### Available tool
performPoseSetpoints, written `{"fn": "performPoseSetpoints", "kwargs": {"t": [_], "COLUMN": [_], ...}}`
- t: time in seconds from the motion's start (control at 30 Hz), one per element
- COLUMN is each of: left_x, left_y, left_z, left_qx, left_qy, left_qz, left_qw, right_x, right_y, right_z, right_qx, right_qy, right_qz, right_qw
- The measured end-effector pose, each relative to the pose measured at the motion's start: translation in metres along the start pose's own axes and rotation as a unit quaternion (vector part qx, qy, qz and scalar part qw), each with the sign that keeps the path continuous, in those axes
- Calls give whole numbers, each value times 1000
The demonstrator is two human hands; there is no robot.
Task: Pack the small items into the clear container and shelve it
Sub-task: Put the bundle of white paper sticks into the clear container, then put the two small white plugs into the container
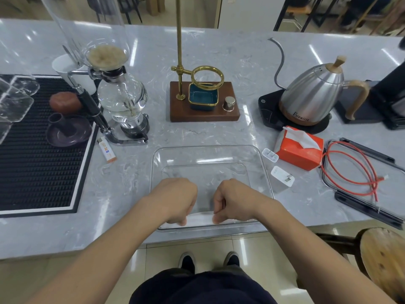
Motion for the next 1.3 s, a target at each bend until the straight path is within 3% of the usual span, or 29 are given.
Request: {"fn": "performPoseSetpoints", "kwargs": {"t": [0.37,0.53,0.73,0.9,1.3], "left_x": [5,11,9,-2,-48], "left_y": [5,10,12,20,11], "left_z": [3,0,4,16,42], "left_qx": [10,-4,-86,-162,-230], "left_qy": [-17,-2,83,203,343], "left_qz": [-4,-13,-30,-55,-121], "left_qw": [1000,1000,992,964,903], "right_x": [0,0,5,8,-7], "right_y": [8,22,42,60,122], "right_z": [3,10,19,22,48], "right_qx": [7,-34,-149,-255,-420], "right_qy": [33,51,51,38,15], "right_qz": [4,10,-1,-11,-24], "right_qw": [999,998,988,966,907]}}
Point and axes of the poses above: each hand's wrist, its own y-axis away from the middle knuckle, its own z-axis out of the back of the hand, x = y × z, the point moved 3 cm from there along -y, towards the middle knuckle, and after that the axes turned 14 degrees about z, right-handed, at the moved point
